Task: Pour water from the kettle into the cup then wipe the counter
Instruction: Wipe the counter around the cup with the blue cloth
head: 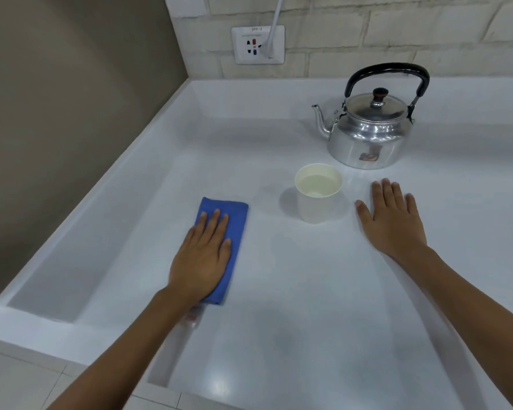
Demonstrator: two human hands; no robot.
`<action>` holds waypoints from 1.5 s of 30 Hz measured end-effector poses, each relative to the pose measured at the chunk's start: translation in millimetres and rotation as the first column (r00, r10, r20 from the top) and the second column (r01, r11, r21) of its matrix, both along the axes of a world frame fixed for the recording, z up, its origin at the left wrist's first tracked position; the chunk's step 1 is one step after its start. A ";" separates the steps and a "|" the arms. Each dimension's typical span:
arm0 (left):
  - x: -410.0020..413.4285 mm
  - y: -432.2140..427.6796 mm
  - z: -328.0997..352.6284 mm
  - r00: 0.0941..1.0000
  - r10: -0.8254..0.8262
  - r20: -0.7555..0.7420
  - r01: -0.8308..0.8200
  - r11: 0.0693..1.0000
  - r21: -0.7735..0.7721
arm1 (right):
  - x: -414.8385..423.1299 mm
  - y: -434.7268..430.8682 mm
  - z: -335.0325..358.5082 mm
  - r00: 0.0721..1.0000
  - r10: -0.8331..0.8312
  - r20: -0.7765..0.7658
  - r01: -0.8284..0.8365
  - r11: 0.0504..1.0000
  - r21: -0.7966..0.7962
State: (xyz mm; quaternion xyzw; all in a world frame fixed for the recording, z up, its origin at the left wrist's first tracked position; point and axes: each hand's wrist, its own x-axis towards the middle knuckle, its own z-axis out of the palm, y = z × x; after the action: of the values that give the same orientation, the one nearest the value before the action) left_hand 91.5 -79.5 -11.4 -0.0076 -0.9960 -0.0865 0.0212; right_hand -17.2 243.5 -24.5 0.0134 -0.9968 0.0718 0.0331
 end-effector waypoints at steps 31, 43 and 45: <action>18.5 100.0 20.7 0.990 -0.141 0.004 0.131 0.931 0.342 | 5.4 3.9 6.8 0.999 0.006 -0.043 -0.011 0.990 -0.138; -86.3 48.4 3.4 0.999 0.028 0.039 -0.032 0.994 0.106 | 133.6 -134.9 41.6 0.955 0.285 -0.076 -0.294 0.895 -0.334; -87.9 57.8 -5.0 0.999 0.004 0.051 -0.008 0.996 0.084 | 134.0 -140.6 34.7 0.961 0.275 0.029 -0.263 0.942 -0.210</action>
State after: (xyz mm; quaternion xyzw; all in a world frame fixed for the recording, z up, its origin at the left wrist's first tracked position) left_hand 3.6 -21.7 -16.4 -0.0015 -0.9917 -0.1285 -0.0037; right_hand 116.8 102.9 10.2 0.1439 -0.9734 0.1781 -0.0045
